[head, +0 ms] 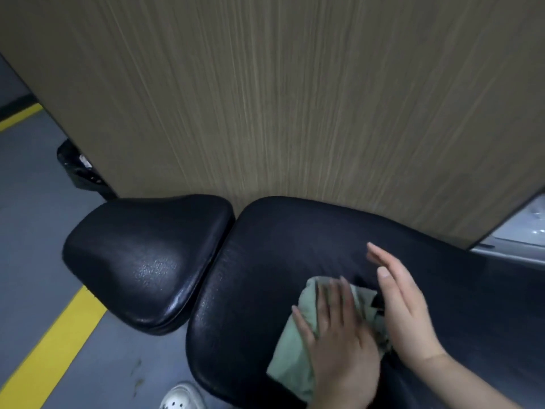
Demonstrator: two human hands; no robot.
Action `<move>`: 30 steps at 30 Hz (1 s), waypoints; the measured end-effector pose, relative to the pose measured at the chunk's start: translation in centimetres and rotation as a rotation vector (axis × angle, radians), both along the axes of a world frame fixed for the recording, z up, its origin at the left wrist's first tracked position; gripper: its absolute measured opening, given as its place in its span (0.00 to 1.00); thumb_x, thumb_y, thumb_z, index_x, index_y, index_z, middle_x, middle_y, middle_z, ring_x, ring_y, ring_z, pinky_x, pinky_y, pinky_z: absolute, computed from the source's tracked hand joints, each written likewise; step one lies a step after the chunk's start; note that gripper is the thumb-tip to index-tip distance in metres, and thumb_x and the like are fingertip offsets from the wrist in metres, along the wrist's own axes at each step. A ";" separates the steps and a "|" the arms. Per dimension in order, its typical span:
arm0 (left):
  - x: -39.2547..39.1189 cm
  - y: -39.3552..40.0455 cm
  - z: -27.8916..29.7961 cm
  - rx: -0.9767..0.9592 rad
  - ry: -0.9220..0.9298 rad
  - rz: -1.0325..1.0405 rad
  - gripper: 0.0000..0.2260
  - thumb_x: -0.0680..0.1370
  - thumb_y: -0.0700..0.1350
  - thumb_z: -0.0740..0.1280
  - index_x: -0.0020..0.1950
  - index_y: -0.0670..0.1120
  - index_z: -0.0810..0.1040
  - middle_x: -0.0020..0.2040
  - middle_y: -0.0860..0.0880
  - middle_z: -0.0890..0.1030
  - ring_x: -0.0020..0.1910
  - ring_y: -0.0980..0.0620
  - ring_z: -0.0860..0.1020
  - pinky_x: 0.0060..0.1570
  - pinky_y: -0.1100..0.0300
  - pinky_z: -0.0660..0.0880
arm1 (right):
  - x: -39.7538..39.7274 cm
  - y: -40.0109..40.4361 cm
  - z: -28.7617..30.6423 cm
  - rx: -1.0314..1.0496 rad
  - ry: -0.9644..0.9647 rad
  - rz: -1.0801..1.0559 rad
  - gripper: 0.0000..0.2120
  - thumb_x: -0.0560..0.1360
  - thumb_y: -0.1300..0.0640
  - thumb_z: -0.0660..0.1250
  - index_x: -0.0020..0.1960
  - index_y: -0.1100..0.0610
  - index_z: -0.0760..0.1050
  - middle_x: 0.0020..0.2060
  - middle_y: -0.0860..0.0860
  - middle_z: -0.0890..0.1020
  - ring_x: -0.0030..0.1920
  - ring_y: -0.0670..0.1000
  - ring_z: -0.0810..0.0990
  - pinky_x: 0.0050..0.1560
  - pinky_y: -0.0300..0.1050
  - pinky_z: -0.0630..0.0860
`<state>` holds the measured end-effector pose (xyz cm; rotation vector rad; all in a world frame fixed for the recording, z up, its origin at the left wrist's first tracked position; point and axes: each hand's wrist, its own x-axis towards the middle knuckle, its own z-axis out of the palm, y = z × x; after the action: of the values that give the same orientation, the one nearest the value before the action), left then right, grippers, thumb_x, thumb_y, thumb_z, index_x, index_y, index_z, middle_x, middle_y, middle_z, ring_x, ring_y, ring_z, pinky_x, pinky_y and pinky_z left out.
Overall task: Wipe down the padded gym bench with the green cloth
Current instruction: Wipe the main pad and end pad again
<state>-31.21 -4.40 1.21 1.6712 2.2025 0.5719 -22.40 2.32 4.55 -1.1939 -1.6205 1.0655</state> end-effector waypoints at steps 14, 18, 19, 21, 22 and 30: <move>-10.2 0.1 -3.0 -0.015 0.273 0.122 0.28 0.82 0.56 0.44 0.70 0.42 0.71 0.71 0.47 0.69 0.72 0.51 0.60 0.69 0.50 0.50 | -2.9 -1.1 -4.1 0.328 -1.121 0.248 0.32 0.78 0.36 0.48 0.71 0.57 0.69 0.70 0.52 0.71 0.72 0.56 0.65 0.68 0.58 0.57; -10.0 0.0 -3.5 0.028 0.406 0.105 0.34 0.81 0.61 0.40 0.72 0.40 0.67 0.73 0.44 0.67 0.73 0.47 0.59 0.71 0.47 0.49 | 2.0 0.8 -3.8 0.336 -1.247 0.299 0.36 0.78 0.32 0.45 0.74 0.55 0.65 0.72 0.52 0.69 0.73 0.56 0.63 0.68 0.58 0.56; -10.0 0.1 -3.6 0.035 0.407 0.110 0.34 0.80 0.61 0.40 0.72 0.40 0.67 0.73 0.43 0.67 0.73 0.46 0.59 0.71 0.47 0.49 | 2.2 0.9 -3.8 0.331 -1.258 0.279 0.35 0.78 0.32 0.45 0.73 0.55 0.65 0.71 0.53 0.69 0.72 0.57 0.64 0.68 0.59 0.56; -9.9 0.1 -3.6 0.039 0.413 0.117 0.34 0.81 0.61 0.40 0.72 0.40 0.67 0.73 0.43 0.67 0.73 0.46 0.58 0.71 0.46 0.49 | 0.3 1.3 -4.0 0.271 -1.231 0.122 0.33 0.78 0.36 0.48 0.71 0.58 0.69 0.68 0.58 0.73 0.70 0.62 0.68 0.66 0.62 0.57; -9.8 0.2 -3.5 0.040 0.419 0.113 0.33 0.81 0.61 0.40 0.72 0.40 0.68 0.73 0.43 0.67 0.73 0.46 0.59 0.71 0.47 0.48 | -1.4 1.3 -4.2 0.234 -1.186 0.032 0.33 0.76 0.38 0.51 0.69 0.61 0.70 0.66 0.62 0.74 0.68 0.66 0.69 0.66 0.65 0.57; -9.0 0.2 -3.1 0.067 0.459 0.097 0.30 0.81 0.57 0.45 0.70 0.36 0.70 0.71 0.41 0.69 0.72 0.43 0.64 0.69 0.47 0.51 | 2.4 0.0 -3.3 0.346 -1.241 0.339 0.33 0.80 0.37 0.41 0.73 0.55 0.67 0.71 0.56 0.70 0.71 0.60 0.66 0.68 0.59 0.55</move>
<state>-40.22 -4.21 -1.94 1.8886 2.6161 0.3070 -19.98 2.33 1.29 -1.4441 -2.8630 0.0711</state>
